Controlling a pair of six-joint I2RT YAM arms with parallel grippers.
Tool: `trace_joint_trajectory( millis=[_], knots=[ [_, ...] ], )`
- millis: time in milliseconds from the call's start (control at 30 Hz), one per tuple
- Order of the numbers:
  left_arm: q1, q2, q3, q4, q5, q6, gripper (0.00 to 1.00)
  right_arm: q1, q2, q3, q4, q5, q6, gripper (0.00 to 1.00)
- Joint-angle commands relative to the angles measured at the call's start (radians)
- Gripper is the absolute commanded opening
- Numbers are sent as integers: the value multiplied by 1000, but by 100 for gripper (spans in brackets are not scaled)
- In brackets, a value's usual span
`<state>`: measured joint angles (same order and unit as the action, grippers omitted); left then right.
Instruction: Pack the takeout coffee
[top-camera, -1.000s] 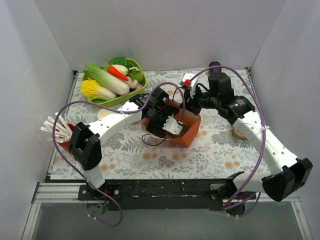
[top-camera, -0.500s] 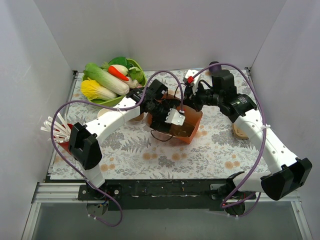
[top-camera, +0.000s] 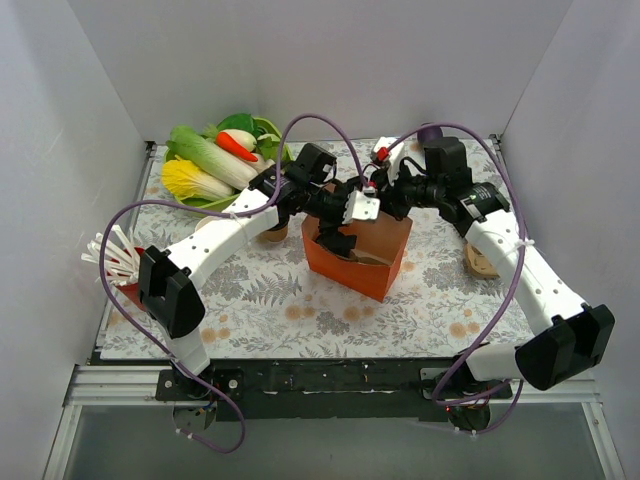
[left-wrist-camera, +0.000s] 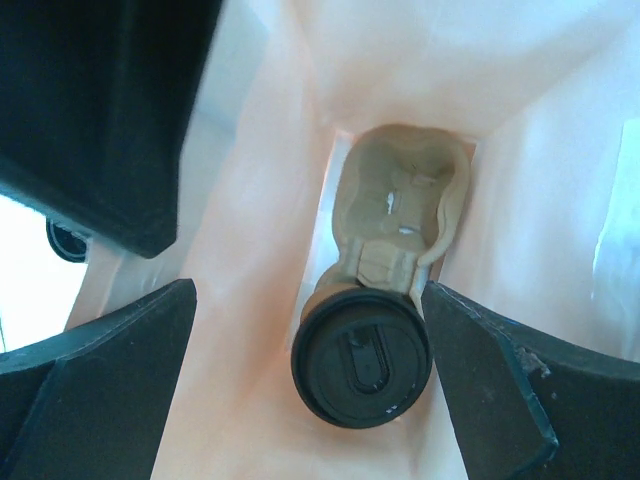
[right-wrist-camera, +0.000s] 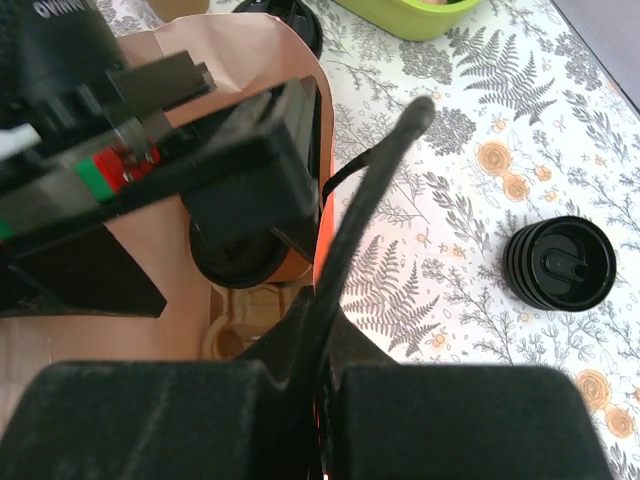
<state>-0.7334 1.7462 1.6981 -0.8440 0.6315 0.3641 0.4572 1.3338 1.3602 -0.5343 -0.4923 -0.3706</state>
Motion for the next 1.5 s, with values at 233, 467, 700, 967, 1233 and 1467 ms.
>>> trace_joint_trajectory(
  millis=[233, 467, 700, 967, 1233, 1467],
  knots=[
    [45, -43, 118, 318, 43, -577, 98, -38, 38, 65, -59, -5, -39, 1],
    [112, -73, 239, 341, 36, -800, 98, -48, 68, 92, -78, 11, -37, 1],
    [186, -143, 261, 264, 22, -846, 98, -55, 93, 131, -96, 37, -34, 20],
    [293, -180, 235, 71, -407, -763, 98, -61, 107, 339, -188, 101, -47, 69],
    [442, -108, 269, -296, -115, -418, 98, -60, 99, 479, -223, 84, -31, 81],
    [523, 45, 188, -532, 26, 152, 98, -60, 74, 476, -207, 96, -44, 81]
  ],
)
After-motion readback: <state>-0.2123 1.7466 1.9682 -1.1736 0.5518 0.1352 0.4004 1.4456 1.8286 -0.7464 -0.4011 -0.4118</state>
